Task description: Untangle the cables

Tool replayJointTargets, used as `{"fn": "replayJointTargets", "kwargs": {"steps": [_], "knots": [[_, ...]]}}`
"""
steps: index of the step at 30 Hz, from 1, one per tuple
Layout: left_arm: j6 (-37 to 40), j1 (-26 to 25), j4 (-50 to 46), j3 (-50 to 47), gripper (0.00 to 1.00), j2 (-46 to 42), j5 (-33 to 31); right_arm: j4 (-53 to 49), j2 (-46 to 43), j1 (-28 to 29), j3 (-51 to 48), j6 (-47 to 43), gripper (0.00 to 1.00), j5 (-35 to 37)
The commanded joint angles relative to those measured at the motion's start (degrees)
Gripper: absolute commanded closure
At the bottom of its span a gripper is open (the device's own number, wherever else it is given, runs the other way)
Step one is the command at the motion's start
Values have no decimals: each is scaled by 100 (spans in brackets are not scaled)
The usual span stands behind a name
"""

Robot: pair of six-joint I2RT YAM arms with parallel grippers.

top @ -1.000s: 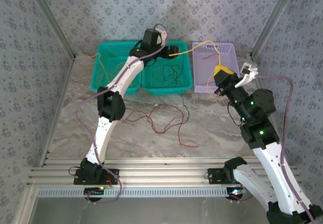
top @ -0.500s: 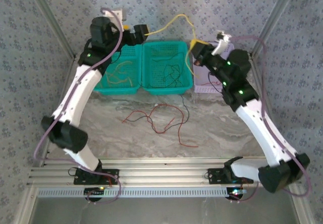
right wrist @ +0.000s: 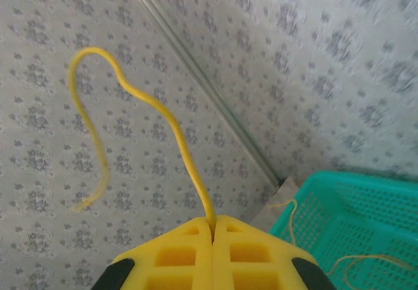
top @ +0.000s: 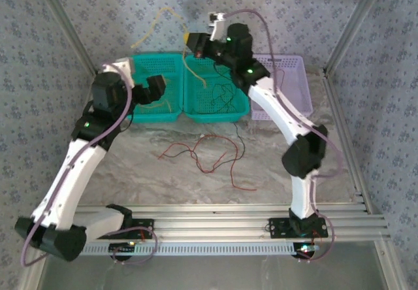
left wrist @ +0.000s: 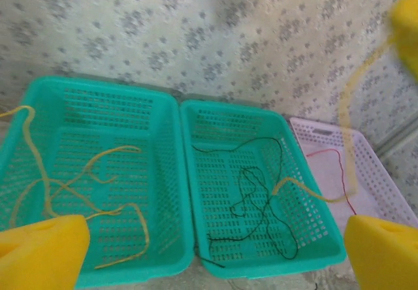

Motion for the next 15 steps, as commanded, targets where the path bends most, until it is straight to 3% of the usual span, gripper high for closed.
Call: {"fn": "replayJointTargets", "kwargs": {"steps": [1,6,10,15], "knots": [[40,76,-620,-241,0,-740,-653,-522,854,187,1136,315,100,-396],[167,98,-976,-1000,0,-1749,-1358,-896,2474,433,3269,491,100,-628],[112,107,-917,-1613,0,-2253,-1493,-595,2995,525,3303,469,100,-326],[42,107,-875,-1879,0,-2279,-1594,-420,3596,577,3307,403,100,-391]]}}
